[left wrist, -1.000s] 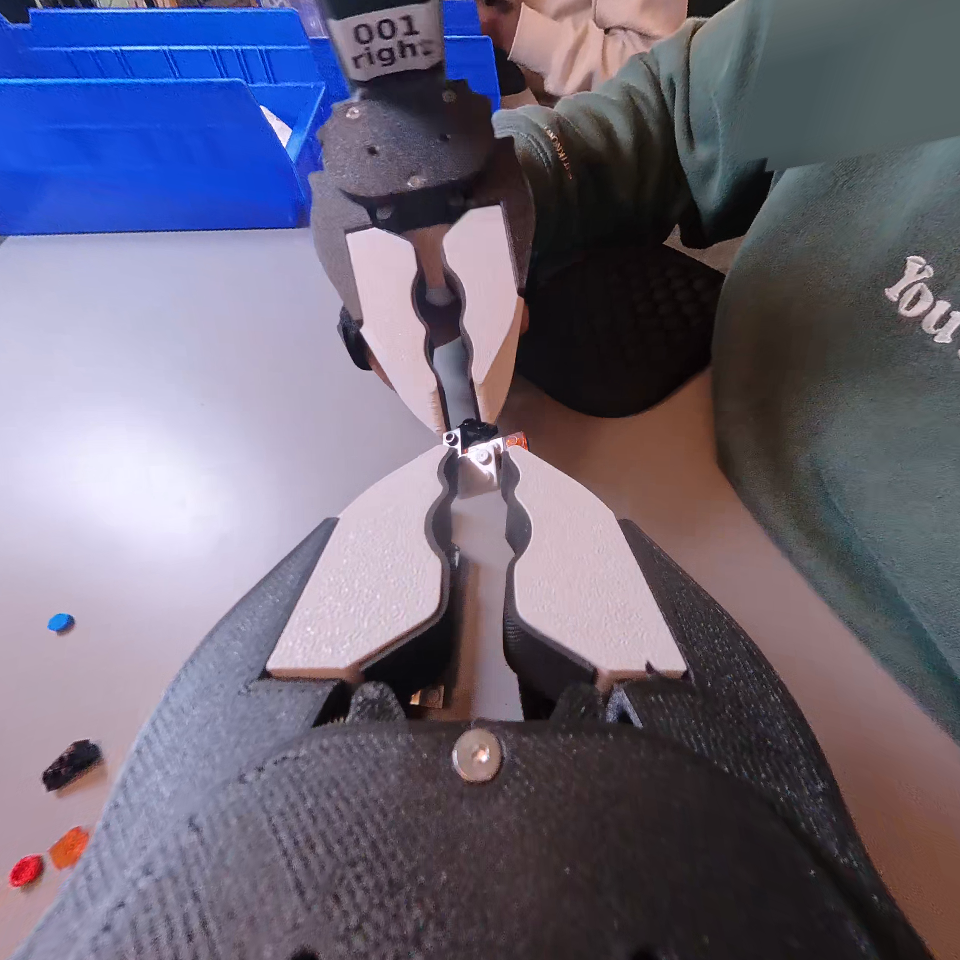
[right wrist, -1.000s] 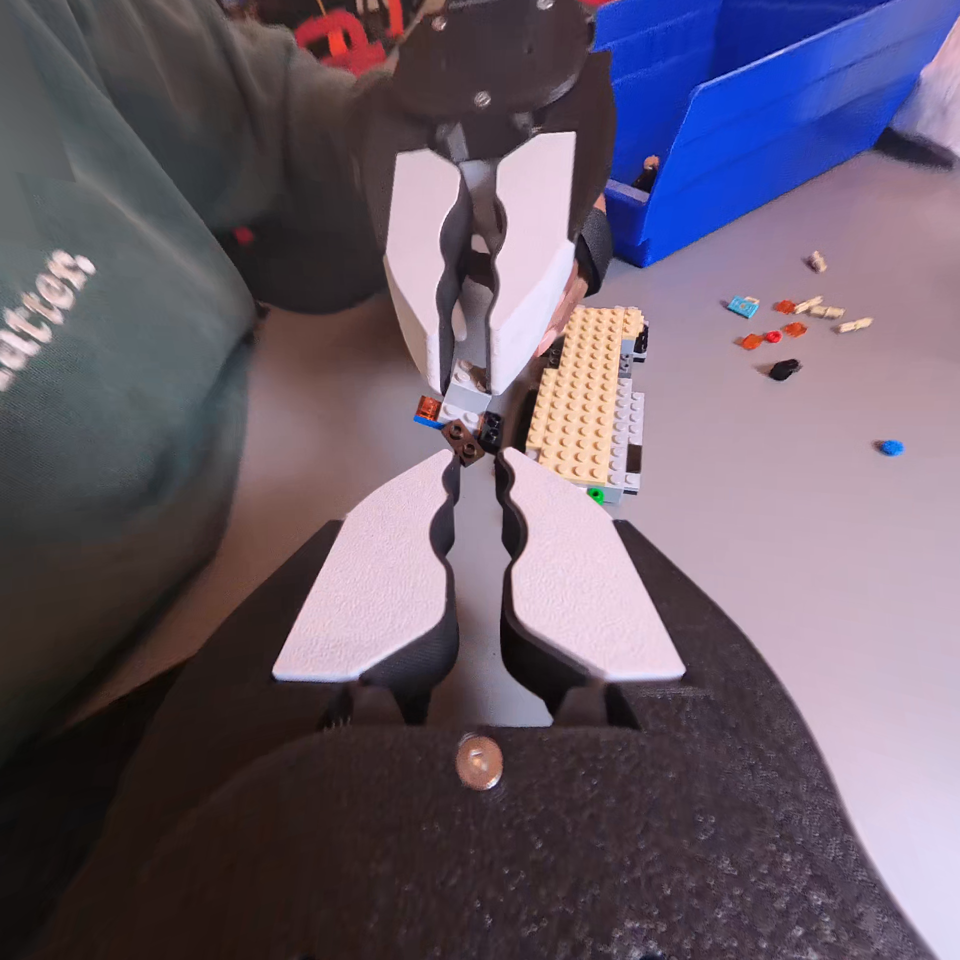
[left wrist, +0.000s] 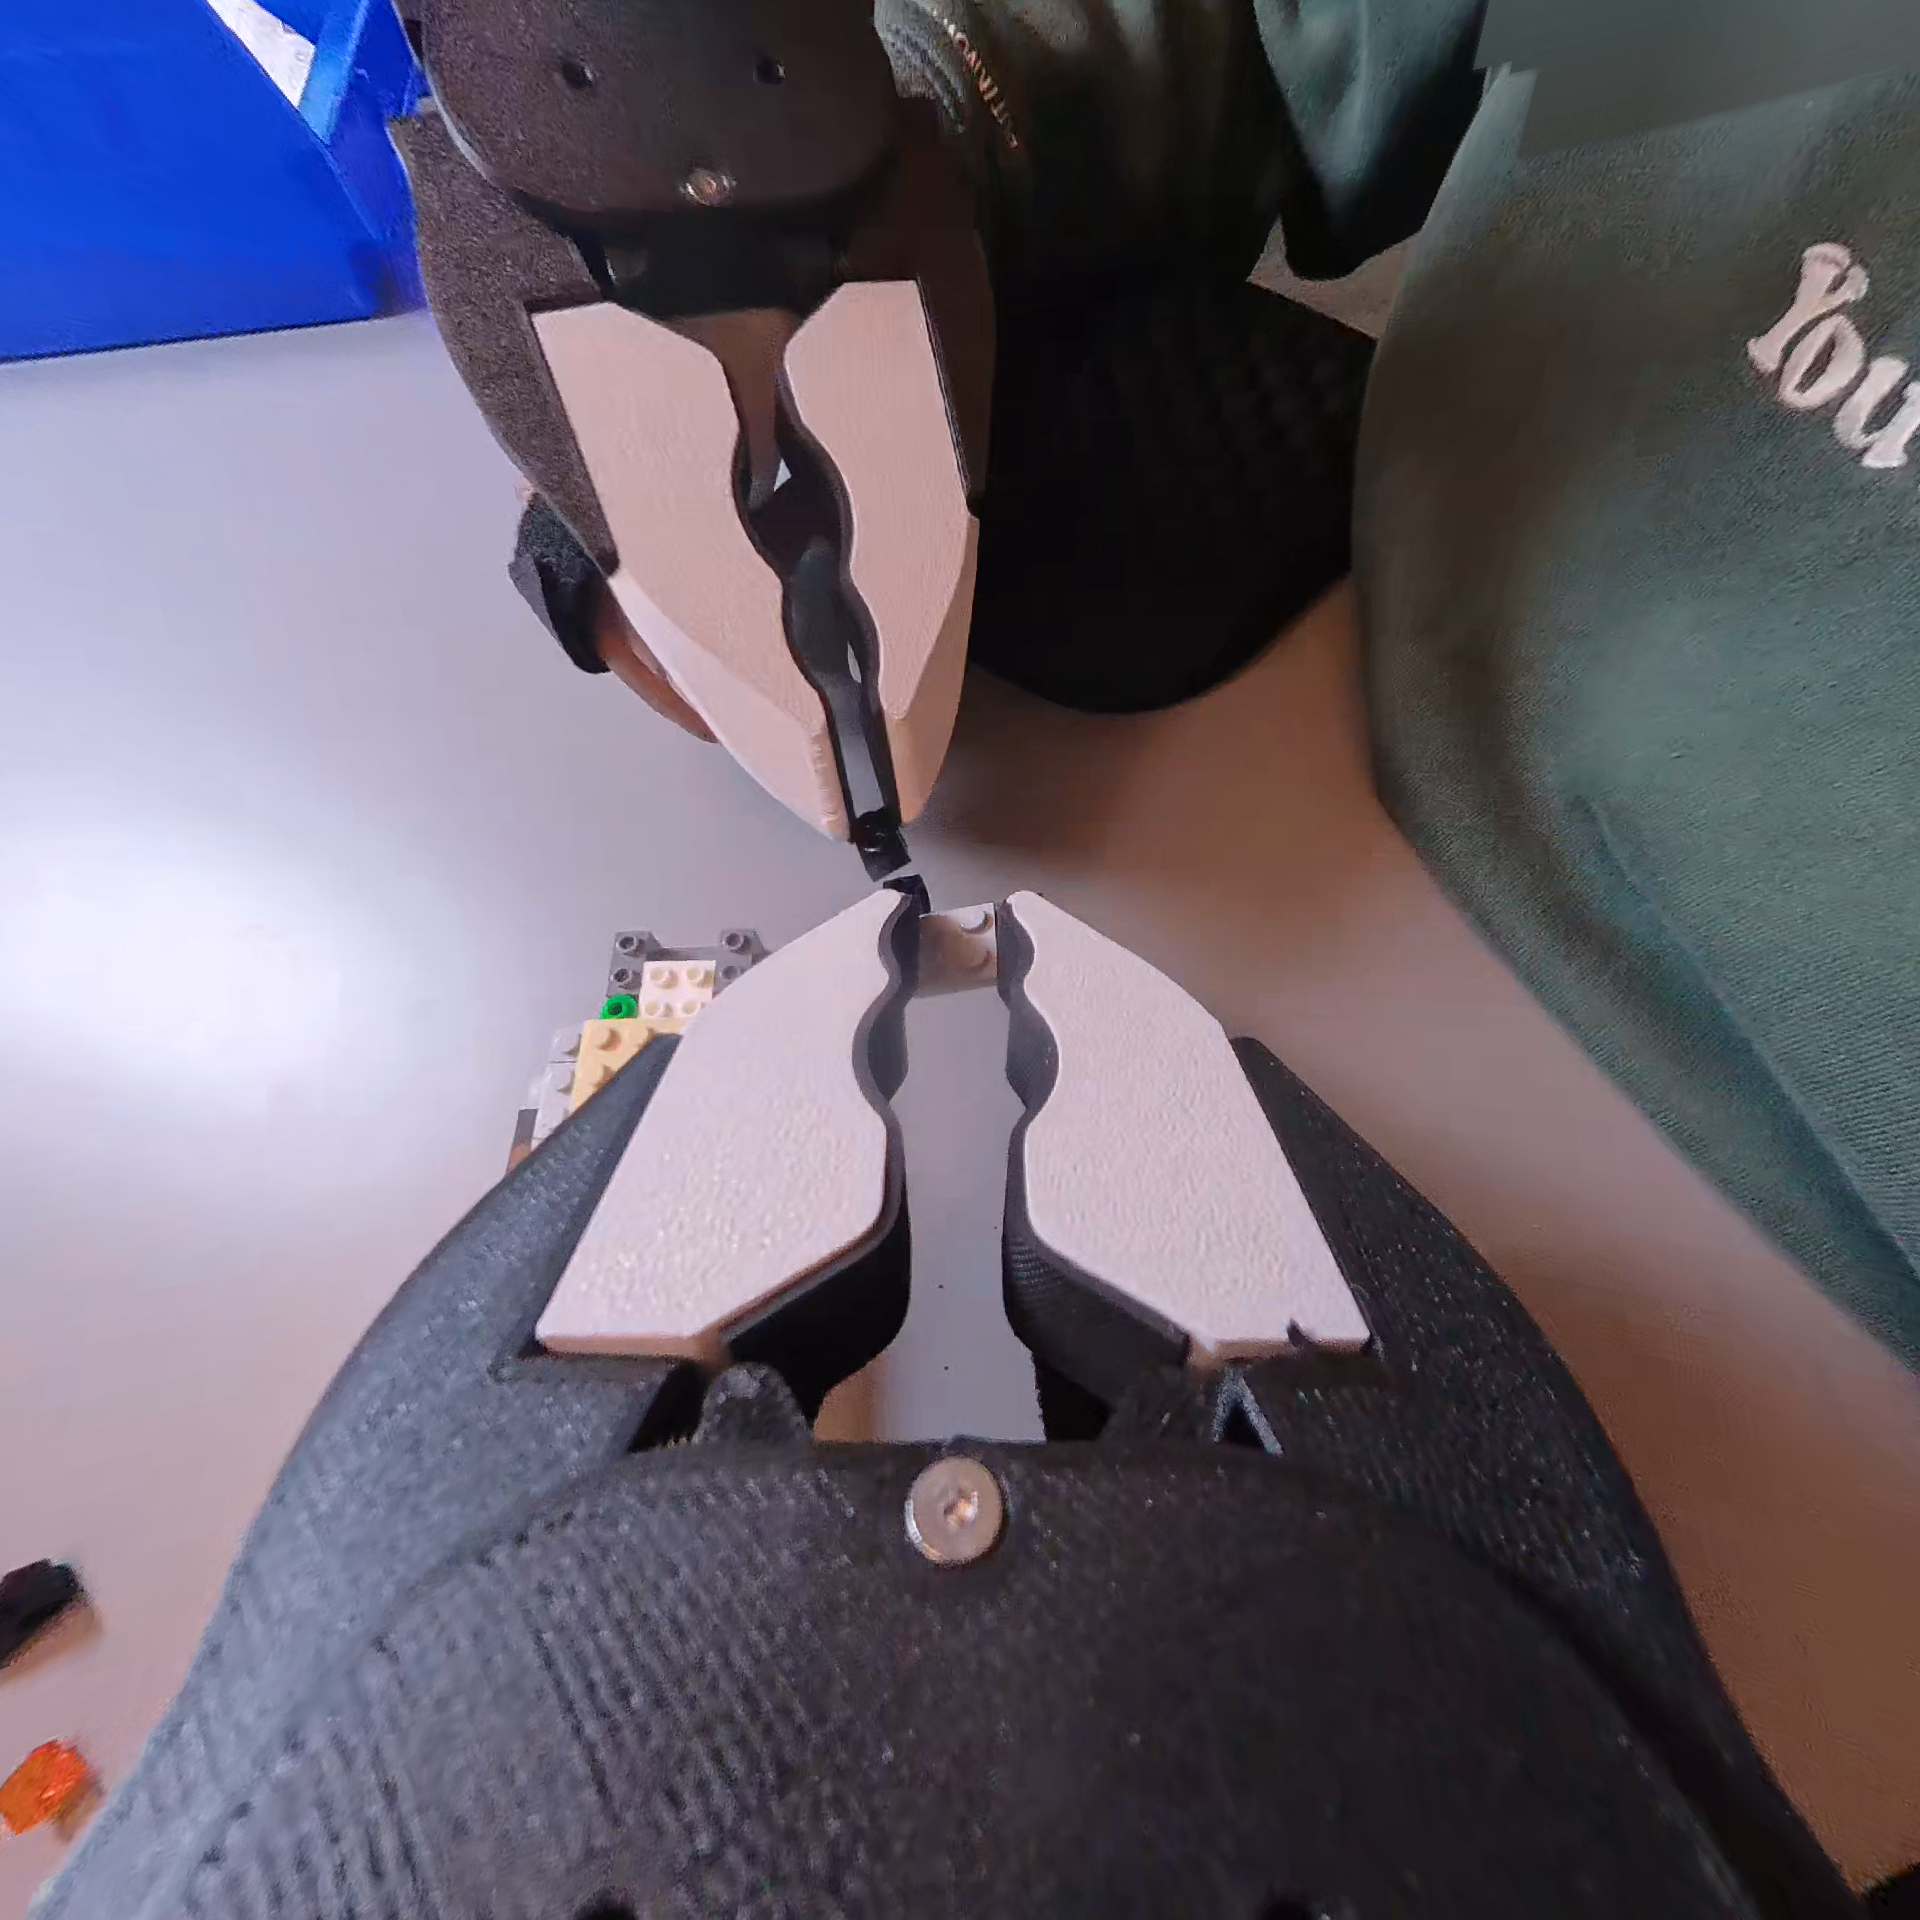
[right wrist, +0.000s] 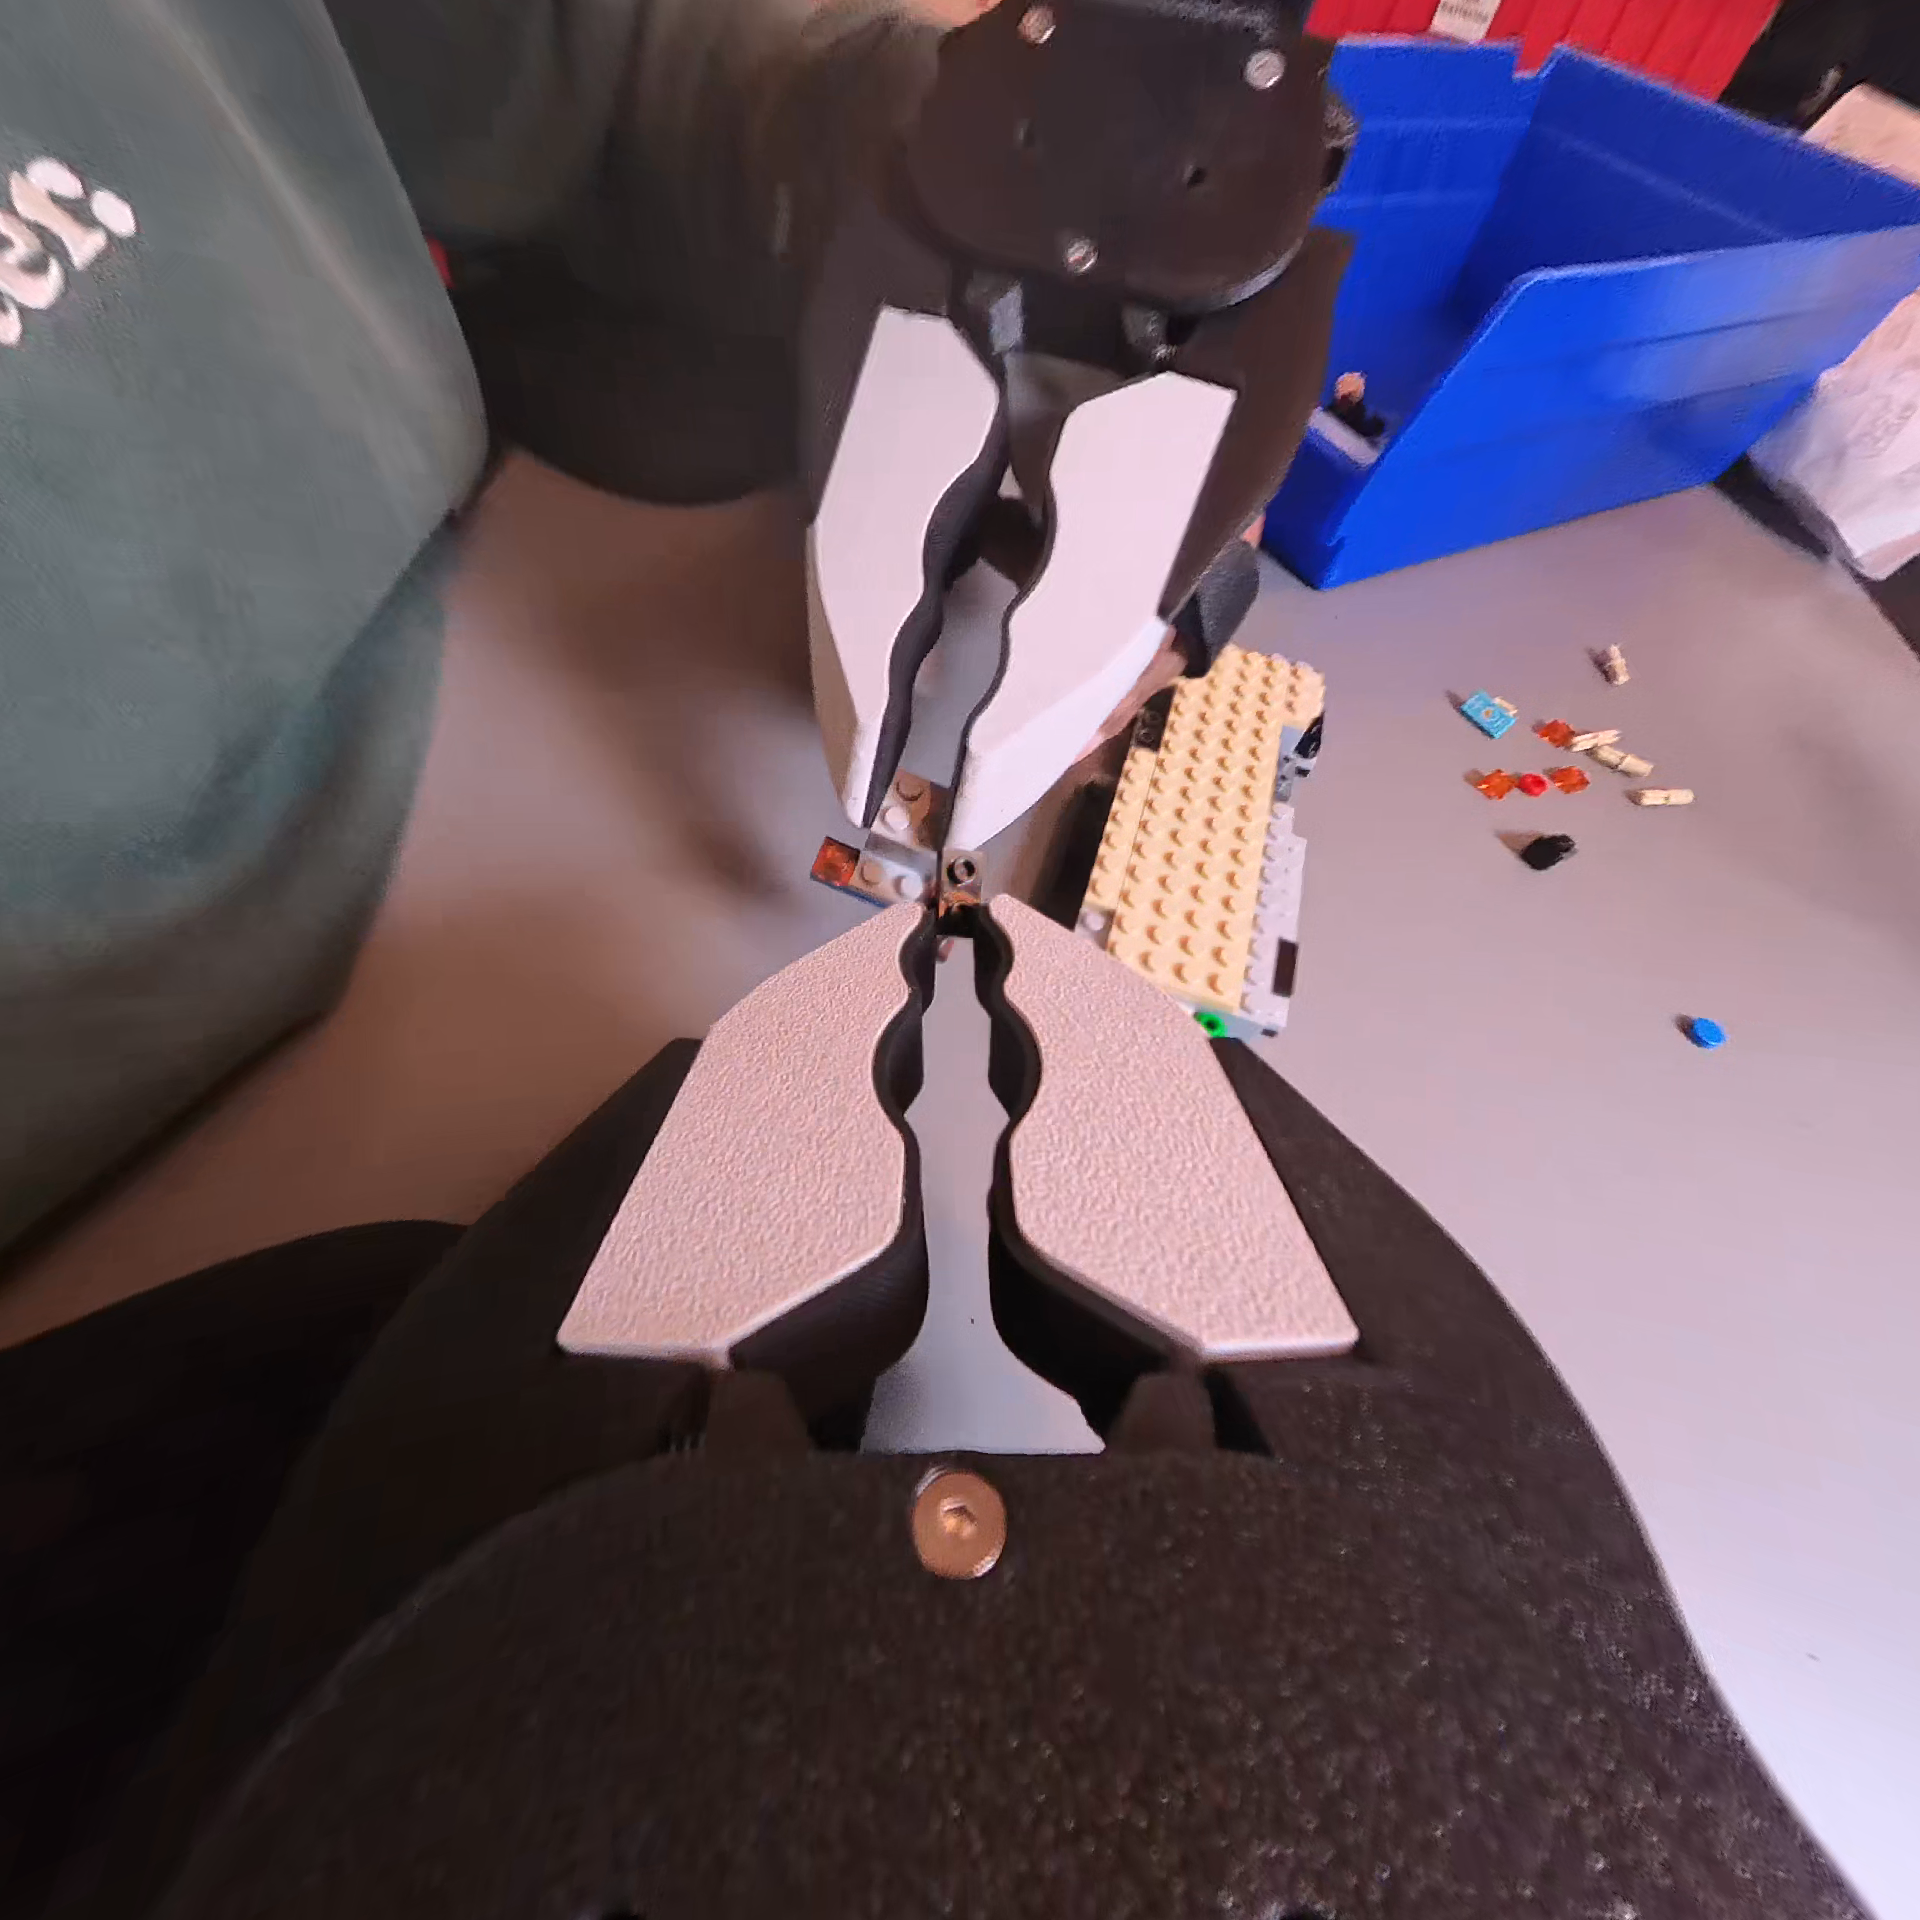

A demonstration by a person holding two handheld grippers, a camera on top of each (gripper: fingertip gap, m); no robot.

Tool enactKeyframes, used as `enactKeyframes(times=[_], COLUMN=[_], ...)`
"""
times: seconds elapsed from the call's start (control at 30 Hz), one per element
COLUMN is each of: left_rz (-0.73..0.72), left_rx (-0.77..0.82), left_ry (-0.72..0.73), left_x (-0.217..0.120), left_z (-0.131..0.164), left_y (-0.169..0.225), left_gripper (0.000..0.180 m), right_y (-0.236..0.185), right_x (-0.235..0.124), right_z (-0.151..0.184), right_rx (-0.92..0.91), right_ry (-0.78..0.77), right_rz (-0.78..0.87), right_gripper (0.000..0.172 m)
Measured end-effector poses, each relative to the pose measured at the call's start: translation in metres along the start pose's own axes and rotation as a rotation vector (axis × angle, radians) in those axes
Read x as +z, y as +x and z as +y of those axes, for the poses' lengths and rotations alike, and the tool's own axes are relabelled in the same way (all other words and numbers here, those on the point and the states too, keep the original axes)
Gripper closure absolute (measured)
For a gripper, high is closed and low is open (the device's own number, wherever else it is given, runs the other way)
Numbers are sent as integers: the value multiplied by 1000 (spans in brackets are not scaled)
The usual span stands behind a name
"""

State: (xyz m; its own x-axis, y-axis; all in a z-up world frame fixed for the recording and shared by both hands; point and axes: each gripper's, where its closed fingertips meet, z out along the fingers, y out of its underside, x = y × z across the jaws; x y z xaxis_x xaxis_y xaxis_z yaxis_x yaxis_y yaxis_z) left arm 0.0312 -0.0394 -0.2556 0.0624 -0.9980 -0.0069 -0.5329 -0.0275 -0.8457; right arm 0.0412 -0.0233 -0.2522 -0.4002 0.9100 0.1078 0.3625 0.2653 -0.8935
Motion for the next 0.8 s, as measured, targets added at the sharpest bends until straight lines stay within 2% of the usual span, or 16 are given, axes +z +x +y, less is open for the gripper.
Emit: enactKeyframes(times=[0.17, 0.2, 0.3, 0.4, 0.53, 0.67, 0.8], left_rz=[47, 60, 83, 119, 153, 127, -28], left_rx=[-84, -108, -160, -218, -271, -276, -98], left_ry=[59, 76, 113, 163, 214, 226, 169], left_x=[-5, -6, -7, -8, -11, -13, -20], left_z=[-2, -4, -7, -13, -20, -23, -22], left_y=[-2, -3, -4, -3, -3, -7, -15], left_gripper=[166, 166, 166, 166, 166, 166, 152], right_y=[-8, -7, -3, 3, -3, -1, 5], right_x=[3, 5, 8, 5, 7, 2, -6], right_z=[27, 31, 22, 4, -3, -5, -10], right_rx=[-58, -83, -153, -274, -401, -283, -35], right_ry=[-182, -214, -181, -113, -111, -71, 28], right_rz=[-29, -10, 63, 160, 198, 154, 68], right_gripper=[162, 155, 147, 147, 162, 163, 164])
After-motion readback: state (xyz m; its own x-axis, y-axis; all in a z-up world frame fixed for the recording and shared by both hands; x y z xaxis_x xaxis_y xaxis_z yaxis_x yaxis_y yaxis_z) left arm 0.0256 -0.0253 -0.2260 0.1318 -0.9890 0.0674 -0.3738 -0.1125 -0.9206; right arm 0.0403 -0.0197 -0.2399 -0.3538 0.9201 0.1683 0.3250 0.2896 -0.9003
